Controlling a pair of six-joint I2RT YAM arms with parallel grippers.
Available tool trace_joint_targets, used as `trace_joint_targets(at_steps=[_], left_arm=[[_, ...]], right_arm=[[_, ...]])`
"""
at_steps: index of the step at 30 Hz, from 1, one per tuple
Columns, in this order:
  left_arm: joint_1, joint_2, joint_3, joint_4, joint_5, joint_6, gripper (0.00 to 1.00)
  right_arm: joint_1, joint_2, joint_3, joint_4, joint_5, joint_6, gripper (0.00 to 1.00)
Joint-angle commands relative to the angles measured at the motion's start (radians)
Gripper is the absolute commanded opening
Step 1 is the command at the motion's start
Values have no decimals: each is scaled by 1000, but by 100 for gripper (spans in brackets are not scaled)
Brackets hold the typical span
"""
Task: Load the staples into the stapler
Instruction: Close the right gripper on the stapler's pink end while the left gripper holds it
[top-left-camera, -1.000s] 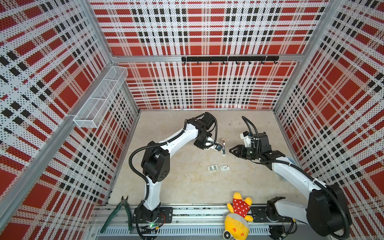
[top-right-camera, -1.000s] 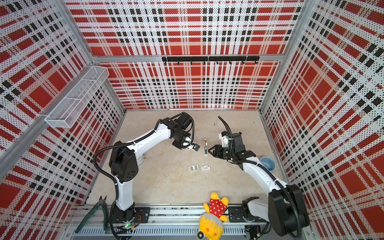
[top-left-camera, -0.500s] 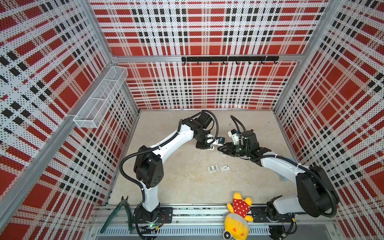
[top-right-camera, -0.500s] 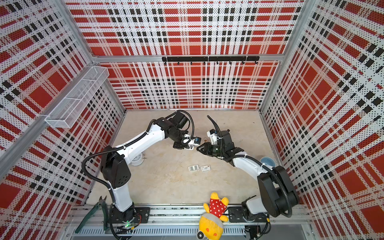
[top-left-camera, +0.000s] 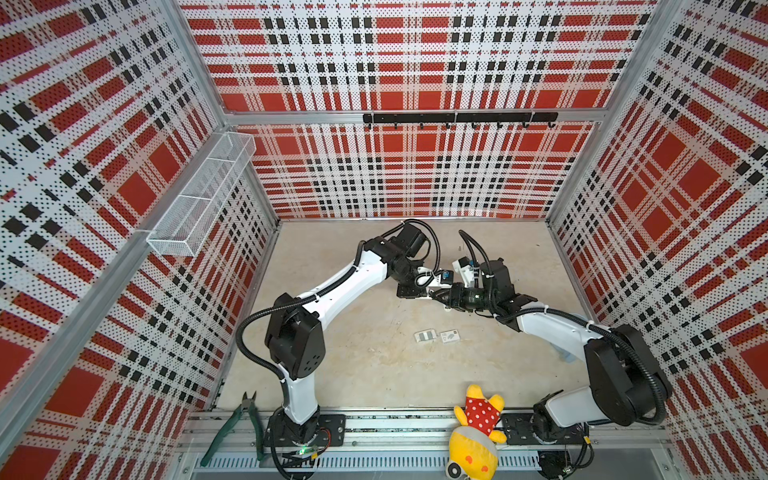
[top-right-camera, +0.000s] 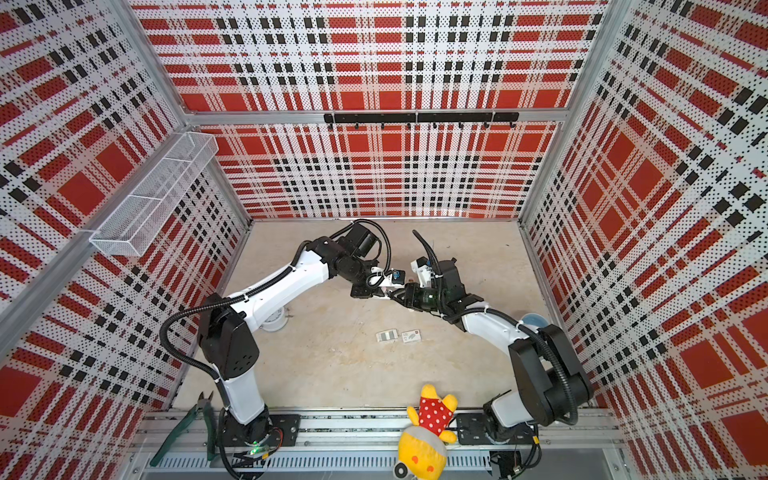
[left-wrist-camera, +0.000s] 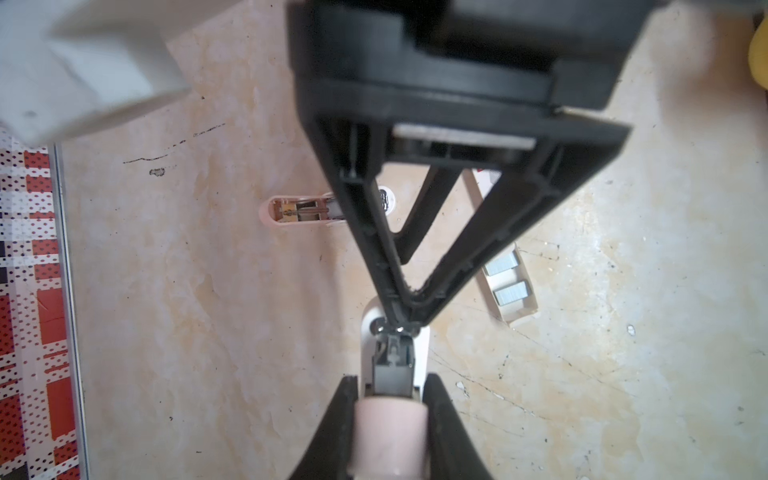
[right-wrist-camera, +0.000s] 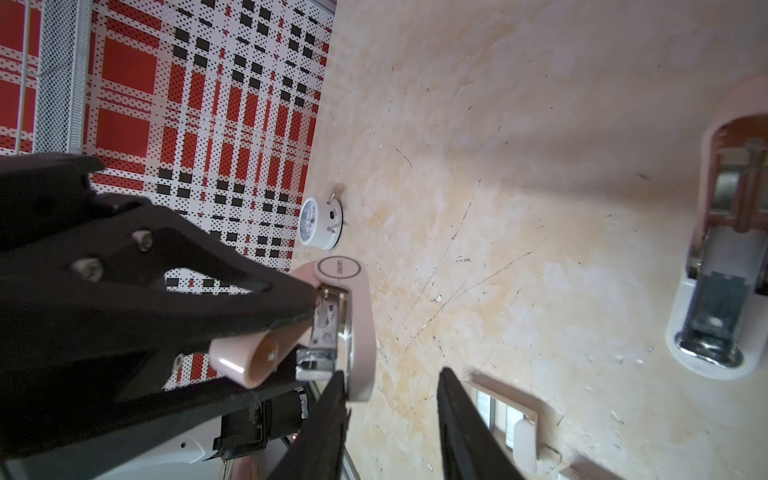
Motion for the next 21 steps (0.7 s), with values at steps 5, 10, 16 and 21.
trace_joint_targets(at_steps=[5,10,16,21], left_arm=[[-17,-61,38,14,81,-73,15],[-12,-57,93,13,149,-169,15],[2,-22,165,35,236,-308,15],[20,0,180,82,297,-418,15]], right_arm=[[3,12,22,-18,35,-35,36],[6,21,-12,56,16,3,36],[24,42,-24,137,-1,34,37],[33,53,-35,164,3,48,37]])
